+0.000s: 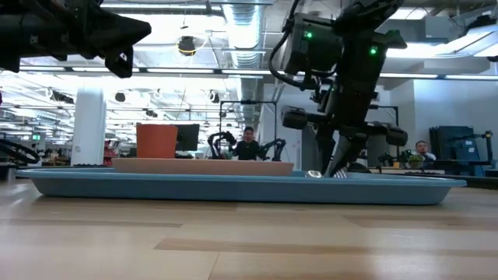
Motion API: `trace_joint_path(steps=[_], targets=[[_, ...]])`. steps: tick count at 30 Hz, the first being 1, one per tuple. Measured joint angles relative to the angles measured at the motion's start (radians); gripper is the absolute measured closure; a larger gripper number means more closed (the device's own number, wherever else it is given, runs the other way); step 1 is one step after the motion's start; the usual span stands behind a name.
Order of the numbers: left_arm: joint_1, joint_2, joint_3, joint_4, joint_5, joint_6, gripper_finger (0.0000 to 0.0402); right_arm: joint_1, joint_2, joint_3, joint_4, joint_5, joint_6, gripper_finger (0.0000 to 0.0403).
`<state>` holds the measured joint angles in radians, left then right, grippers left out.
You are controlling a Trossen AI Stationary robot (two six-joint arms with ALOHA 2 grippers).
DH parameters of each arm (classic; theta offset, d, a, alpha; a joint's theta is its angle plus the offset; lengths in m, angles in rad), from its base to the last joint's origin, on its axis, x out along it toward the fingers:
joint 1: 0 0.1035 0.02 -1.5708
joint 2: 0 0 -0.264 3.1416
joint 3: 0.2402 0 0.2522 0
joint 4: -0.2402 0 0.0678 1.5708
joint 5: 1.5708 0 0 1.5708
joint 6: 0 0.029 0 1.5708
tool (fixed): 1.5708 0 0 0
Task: Pick and place plate/cup/fork/spoon on tray
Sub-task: Put the orange spoon on the blue serving tray, then adjust the orange plate
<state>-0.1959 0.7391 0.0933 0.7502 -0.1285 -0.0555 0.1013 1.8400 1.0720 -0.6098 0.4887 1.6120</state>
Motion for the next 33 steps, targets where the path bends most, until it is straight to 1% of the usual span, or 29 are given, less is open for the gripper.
trace_joint_path(steps=[5, 9, 12, 17, 19, 21, 23, 26, 33], targets=[[0.0, 0.0, 0.0, -0.007, -0.01, 0.0, 0.0401, -0.001, 0.0, 0.041, -0.053, 0.011, -0.037, 0.0321], [0.0, 0.0, 0.0, -0.006, -0.01, 0.0, 0.0401, -0.001, -0.011, 0.093, -0.044, 0.02, -0.123, 0.0321], [0.0, 0.0, 0.0, -0.006, -0.011, 0.0, 0.0401, -0.001, -0.011, 0.148, 0.004, 0.03, -0.244, 0.0326], [0.0, 0.0, 0.0, -0.007, -0.011, 0.003, 0.0401, -0.006, 0.016, 0.205, 0.17, 0.033, -0.451, 0.0354], [0.0, 0.0, 0.0, -0.007, -0.011, 0.003, 0.0401, -0.014, 0.043, 0.209, 0.213, -0.003, -0.505, 0.0368], [0.0, 0.0, 0.0, -0.007, -0.011, 0.002, 0.0401, -0.022, 0.082, 0.225, 0.218, -0.04, -0.54, 0.038], [0.0, 0.0, 0.0, -0.007, -0.011, 0.002, 0.0401, -0.027, 0.117, 0.238, 0.199, -0.072, -0.548, 0.0389], [0.0, 0.0, 0.0, -0.006, -0.011, 0.001, 0.0401, -0.033, 0.159, 0.26, 0.172, -0.095, -0.548, 0.0391], [0.0, 0.0, 0.0, -0.003, -0.013, 0.0, 0.0401, -0.032, 0.162, 0.264, 0.104, -0.114, -0.499, 0.0383]])
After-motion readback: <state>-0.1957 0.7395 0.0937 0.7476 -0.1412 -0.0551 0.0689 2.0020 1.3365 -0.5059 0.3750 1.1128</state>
